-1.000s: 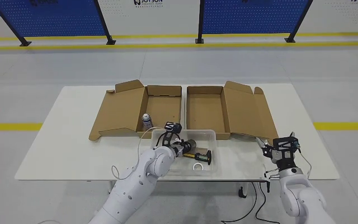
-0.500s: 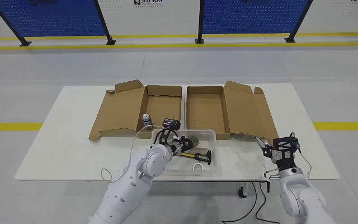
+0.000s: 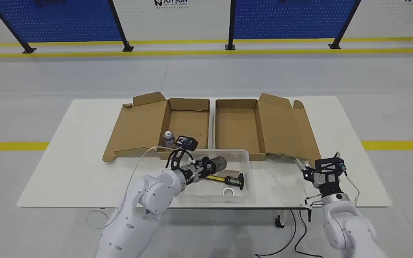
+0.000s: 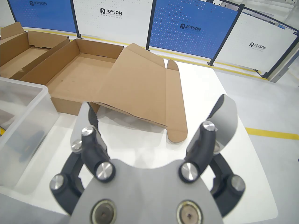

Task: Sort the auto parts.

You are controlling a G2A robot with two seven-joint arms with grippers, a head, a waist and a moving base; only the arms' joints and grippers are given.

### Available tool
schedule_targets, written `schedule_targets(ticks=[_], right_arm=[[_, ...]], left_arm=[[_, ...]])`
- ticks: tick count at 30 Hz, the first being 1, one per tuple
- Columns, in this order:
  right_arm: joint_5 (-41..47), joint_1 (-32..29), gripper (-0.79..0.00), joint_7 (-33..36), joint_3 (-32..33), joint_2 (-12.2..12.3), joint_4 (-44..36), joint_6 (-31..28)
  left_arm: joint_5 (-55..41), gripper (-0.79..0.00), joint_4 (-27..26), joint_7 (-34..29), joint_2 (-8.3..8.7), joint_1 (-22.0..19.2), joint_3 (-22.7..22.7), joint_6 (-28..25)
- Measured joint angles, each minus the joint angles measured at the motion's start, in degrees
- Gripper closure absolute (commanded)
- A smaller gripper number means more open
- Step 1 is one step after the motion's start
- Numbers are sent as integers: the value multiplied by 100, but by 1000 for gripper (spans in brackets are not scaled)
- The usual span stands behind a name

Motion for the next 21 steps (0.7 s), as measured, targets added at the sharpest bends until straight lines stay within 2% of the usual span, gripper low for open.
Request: schedule_targets(ticks=[13, 17, 21], right_arm=[[0, 0, -785, 0, 0, 0, 0, 0], [0, 0, -785, 0, 0, 0, 0, 0], [0, 0, -785, 0, 0, 0, 0, 0]], left_arm=[[-407, 0, -874, -368, 178, 777, -534, -347], [-420, 0, -956, -347, 211, 859, -600, -381], [-384, 0, -898, -141, 225, 773, -657, -306]])
